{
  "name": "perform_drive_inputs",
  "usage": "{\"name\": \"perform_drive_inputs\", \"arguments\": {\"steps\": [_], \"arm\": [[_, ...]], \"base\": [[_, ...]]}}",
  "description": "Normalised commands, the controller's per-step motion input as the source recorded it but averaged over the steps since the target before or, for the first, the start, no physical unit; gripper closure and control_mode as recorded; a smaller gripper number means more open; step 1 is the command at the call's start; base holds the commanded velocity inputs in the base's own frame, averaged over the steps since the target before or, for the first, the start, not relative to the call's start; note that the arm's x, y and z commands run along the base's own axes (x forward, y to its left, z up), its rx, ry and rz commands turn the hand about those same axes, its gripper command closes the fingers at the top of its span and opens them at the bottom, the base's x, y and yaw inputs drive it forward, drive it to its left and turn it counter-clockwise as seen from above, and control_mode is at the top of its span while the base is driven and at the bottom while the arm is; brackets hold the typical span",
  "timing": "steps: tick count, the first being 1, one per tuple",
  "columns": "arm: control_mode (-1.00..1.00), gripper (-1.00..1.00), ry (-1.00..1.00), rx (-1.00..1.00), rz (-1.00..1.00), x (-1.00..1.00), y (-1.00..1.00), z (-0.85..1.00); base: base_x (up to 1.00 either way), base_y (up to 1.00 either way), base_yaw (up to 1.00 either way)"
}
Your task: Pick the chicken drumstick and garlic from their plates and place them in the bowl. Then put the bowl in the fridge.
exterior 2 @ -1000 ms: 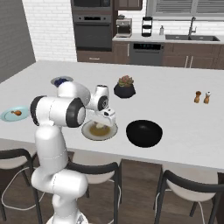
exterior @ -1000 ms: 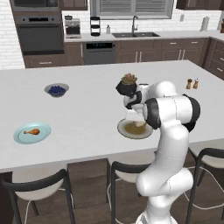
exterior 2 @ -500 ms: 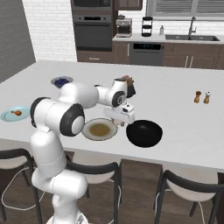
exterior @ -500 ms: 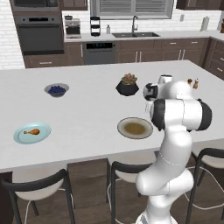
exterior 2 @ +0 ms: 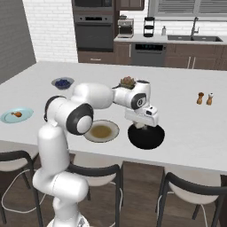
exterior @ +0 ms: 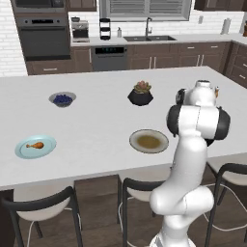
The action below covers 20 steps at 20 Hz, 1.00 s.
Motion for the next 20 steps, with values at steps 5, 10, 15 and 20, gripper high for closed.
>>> {"name": "perform_drive_inputs", "arguments": {"steps": [5,10,15,20], "arm": [[-1.00,1.00,0.05,-0.03,0.00,0.27,-0.52,-0.34],[-1.00,1.00,0.02,0.00,0.00,0.47,0.01,-0.66],[-1.00,-1.00,0.00,0.00,0.00,0.29,0.01,-0.62],[-1.00,-1.00,0.00,0.00,0.00,0.02,0.00,-0.10]], "base": [[0.00,0.00,0.00],[0.00,0.00,0.00],[0.00,0.00,0.00],[0.00,0.00,0.00]]}}
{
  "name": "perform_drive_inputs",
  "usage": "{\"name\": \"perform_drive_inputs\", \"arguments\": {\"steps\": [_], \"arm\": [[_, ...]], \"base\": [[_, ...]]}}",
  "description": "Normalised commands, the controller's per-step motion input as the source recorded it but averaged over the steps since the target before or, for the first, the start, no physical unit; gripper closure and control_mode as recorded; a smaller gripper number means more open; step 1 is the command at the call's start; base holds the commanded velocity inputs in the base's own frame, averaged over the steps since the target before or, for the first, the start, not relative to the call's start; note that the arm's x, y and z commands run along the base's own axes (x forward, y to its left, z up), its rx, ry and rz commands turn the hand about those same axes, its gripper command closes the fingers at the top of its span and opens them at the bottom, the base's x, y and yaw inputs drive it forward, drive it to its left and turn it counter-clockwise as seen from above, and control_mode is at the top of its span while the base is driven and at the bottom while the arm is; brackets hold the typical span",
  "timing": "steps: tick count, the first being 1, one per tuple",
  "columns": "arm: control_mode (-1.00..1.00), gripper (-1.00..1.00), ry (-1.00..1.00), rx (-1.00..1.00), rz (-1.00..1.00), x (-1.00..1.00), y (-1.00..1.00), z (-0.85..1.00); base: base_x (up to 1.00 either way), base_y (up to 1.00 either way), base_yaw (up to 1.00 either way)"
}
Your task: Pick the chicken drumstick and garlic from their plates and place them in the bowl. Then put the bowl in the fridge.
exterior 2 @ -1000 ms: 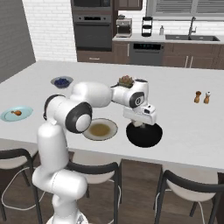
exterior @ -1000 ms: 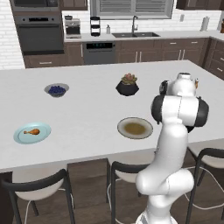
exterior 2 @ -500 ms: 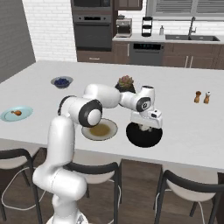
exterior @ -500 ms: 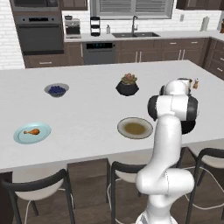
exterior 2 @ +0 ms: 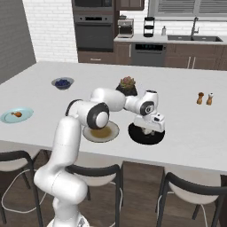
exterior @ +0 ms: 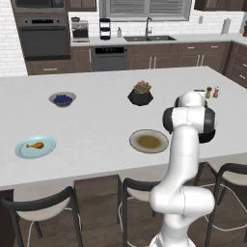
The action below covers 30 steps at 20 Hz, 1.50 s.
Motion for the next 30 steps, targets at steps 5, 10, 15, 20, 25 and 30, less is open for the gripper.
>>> {"name": "perform_drive_inputs", "arguments": {"steps": [5,10,15,20,25,30], "arm": [[-1.00,-1.00,0.00,0.00,0.00,-0.19,0.03,0.19],[-1.00,-1.00,0.00,0.00,0.00,-0.37,0.24,0.42],[-1.00,-1.00,-0.06,-0.05,0.04,-0.73,0.75,0.89],[-1.00,-1.00,-0.01,-0.13,0.11,-0.98,1.00,0.23],[-1.00,-1.00,0.00,-0.07,0.12,-0.48,1.00,-0.01],[-1.00,-1.00,0.01,-0.01,0.11,0.00,1.00,0.00]], "base": [[0.00,0.00,0.00],[0.00,0.00,0.00],[0.00,0.00,0.00],[0.00,0.00,0.00],[0.00,0.00,0.00],[0.00,0.00,0.00]]}}
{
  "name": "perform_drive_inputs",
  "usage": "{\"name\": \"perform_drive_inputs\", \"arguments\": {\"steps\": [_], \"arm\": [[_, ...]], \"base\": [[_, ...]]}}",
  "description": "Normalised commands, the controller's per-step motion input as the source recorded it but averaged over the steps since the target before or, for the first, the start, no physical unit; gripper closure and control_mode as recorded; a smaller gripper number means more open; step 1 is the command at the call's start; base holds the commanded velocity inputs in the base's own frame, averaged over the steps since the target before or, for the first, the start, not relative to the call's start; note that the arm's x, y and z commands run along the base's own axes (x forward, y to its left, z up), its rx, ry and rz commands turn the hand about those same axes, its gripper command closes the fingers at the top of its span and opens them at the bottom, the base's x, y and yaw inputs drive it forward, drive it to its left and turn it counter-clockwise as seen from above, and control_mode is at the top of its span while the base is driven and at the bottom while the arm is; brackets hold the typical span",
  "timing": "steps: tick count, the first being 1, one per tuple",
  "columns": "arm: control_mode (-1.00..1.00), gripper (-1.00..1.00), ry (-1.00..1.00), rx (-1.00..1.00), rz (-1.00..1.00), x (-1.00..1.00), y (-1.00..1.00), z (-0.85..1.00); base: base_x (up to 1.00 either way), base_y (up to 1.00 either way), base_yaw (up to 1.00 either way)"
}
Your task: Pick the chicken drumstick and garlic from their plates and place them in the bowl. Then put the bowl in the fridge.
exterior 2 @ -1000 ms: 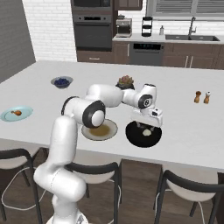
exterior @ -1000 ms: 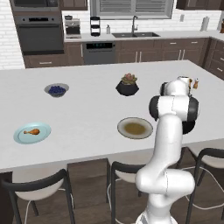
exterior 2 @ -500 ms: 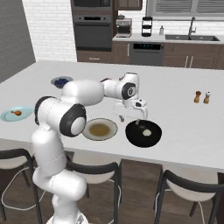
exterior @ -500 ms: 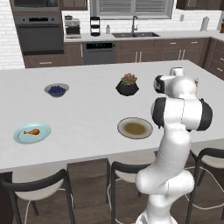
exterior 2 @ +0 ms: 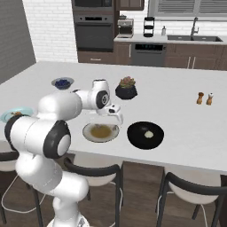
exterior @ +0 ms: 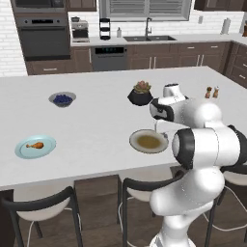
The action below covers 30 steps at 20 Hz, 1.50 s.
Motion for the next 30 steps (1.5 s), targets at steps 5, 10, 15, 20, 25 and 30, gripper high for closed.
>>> {"name": "perform_drive_inputs", "arguments": {"steps": [5,10,15,20,25,30], "arm": [[-1.00,-1.00,0.02,0.05,0.07,0.00,0.63,0.00],[-1.00,-1.00,0.00,0.00,0.00,0.00,0.00,0.00],[-1.00,-1.00,0.00,0.00,0.00,-0.04,0.09,0.00],[1.00,-1.00,0.00,0.00,0.00,0.00,0.00,0.00],[1.00,-1.00,0.00,0.00,0.00,0.00,0.00,0.00],[1.00,-1.00,0.00,0.00,0.00,0.00,0.00,0.00]], "base": [[0.00,0.00,0.00],[0.00,0.00,0.00],[0.00,0.00,0.00],[-0.06,0.98,-0.01],[0.19,0.80,-0.02],[0.89,-0.06,-0.02]]}}
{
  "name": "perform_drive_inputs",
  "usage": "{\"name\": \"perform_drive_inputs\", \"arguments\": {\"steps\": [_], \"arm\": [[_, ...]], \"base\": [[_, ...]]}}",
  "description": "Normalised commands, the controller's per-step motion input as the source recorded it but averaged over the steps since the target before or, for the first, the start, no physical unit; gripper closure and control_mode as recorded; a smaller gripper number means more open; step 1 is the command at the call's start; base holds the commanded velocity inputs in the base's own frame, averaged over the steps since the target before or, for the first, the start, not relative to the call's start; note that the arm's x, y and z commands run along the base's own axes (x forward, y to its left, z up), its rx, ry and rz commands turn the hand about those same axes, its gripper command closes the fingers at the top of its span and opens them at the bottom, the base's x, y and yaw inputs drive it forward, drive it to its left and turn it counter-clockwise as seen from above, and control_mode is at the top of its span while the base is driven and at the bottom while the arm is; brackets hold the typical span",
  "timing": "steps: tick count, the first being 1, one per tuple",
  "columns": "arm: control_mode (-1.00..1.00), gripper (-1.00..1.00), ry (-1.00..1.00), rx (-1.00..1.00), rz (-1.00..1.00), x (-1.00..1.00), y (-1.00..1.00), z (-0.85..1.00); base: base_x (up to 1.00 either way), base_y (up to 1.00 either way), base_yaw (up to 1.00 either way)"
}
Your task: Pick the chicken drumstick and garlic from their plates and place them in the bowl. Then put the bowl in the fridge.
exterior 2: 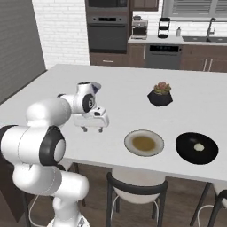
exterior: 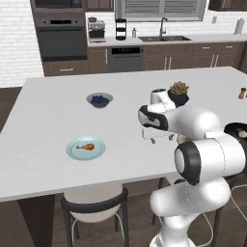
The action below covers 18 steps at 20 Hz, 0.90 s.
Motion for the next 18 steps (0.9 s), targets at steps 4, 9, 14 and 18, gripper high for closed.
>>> {"name": "perform_drive_inputs", "arguments": {"steps": [4,9,14,18], "arm": [[1.00,-1.00,0.00,0.00,0.00,0.00,0.00,0.00],[-1.00,-1.00,0.00,0.00,0.00,0.00,0.06,0.00],[-1.00,-1.00,-0.01,0.00,0.26,0.39,0.91,0.00],[-1.00,-1.00,0.00,0.00,0.70,0.17,0.71,0.02]], "base": [[0.61,-0.02,0.00],[0.05,0.02,0.00],[0.00,0.00,0.00],[0.00,0.00,0.00]]}}
